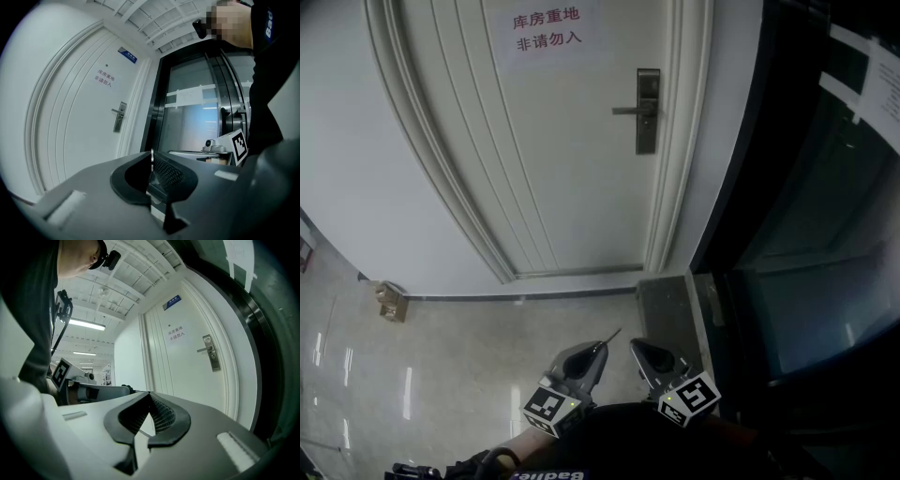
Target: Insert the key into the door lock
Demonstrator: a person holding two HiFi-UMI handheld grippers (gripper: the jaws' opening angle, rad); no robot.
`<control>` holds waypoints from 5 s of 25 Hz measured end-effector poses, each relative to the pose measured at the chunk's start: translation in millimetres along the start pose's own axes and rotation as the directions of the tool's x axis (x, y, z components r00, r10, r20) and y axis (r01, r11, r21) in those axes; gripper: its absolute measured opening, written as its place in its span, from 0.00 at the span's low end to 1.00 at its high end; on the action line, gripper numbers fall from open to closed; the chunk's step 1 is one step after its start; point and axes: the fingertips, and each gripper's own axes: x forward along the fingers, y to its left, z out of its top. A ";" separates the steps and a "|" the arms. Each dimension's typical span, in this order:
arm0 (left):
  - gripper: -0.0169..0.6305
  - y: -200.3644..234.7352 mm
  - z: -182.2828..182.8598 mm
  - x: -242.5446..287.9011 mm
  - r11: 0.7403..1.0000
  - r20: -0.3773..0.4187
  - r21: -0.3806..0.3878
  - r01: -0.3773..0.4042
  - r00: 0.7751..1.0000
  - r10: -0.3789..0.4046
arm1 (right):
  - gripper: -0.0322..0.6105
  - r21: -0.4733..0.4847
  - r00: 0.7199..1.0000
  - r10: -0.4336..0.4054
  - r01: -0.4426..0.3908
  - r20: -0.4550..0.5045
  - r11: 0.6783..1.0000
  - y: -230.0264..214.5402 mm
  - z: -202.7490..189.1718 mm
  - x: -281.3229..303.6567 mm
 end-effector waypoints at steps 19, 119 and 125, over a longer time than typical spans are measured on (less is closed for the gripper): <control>0.07 -40.6 -8.0 69.4 0.999 -0.029 0.014 -0.032 0.999 0.032 | 0.05 0.040 1.000 0.007 -0.008 0.014 0.999 -73.6 3.1 -42.3; 0.07 248.0 98.0 432.4 0.994 0.032 -0.035 -0.107 0.994 0.108 | 0.05 0.038 0.994 -0.076 0.073 0.077 0.997 -456.8 76.7 232.2; 0.07 269.4 97.4 444.2 0.966 0.070 -0.243 -0.090 0.992 0.110 | 0.05 0.039 0.990 -0.111 0.107 0.092 0.993 -463.4 80.8 230.1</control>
